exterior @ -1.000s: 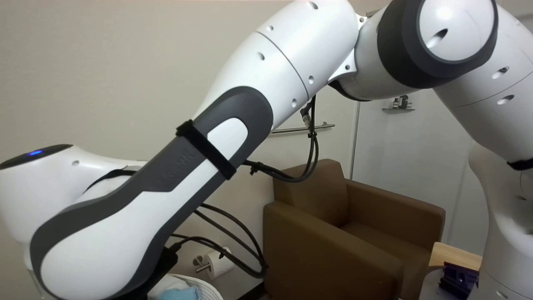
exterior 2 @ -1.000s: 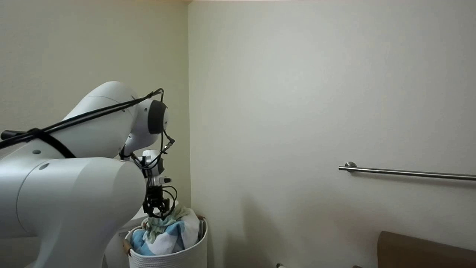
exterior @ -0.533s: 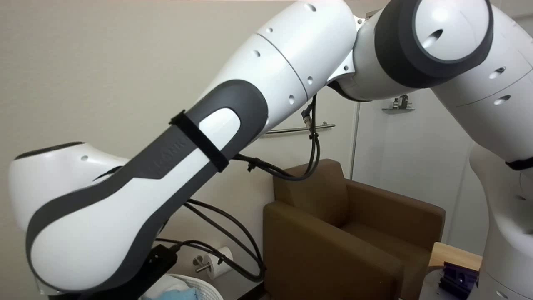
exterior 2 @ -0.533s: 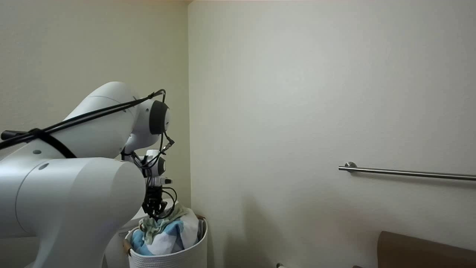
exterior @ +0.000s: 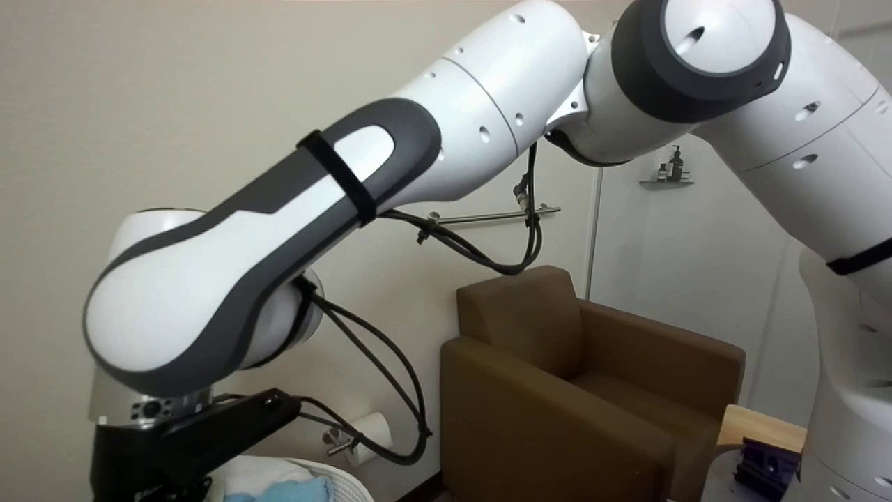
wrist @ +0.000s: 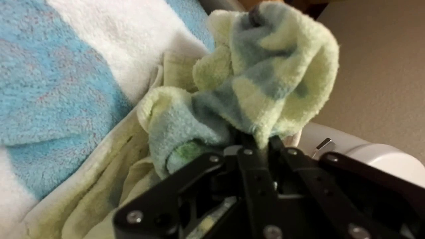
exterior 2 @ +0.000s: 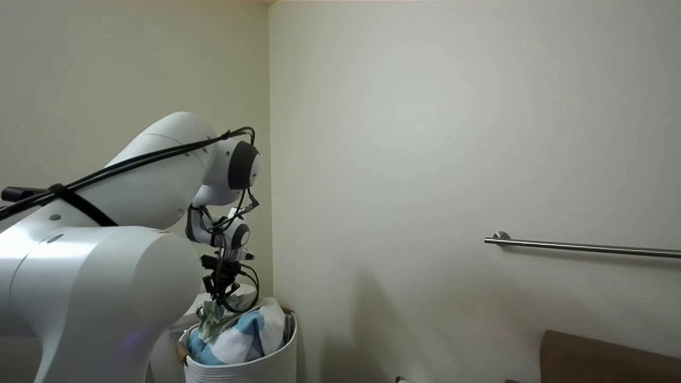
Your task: Move a towel from the laundry basket to the couch
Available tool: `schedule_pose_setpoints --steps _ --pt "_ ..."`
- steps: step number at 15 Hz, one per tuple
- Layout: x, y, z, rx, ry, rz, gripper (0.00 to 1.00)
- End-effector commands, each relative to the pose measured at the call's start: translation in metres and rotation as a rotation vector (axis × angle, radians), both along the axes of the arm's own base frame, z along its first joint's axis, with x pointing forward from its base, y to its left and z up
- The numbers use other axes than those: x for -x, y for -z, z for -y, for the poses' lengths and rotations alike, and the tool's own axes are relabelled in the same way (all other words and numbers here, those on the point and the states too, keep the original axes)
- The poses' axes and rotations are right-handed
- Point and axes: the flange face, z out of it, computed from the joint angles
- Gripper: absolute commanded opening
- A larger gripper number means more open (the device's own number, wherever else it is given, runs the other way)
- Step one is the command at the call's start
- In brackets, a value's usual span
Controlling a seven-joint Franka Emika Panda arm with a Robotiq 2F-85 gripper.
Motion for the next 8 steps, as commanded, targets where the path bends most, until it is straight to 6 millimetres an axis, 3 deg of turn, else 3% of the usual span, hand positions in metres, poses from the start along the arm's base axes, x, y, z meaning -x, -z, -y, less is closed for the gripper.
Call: schedule_pose_setpoints --steps 1,8 --pt "0.004 -0.046 0.055 -0.025 -0.032 0.025 0.09" --pt "0.002 -0.147 0.15 0.077 0.067 0.169 0.09"
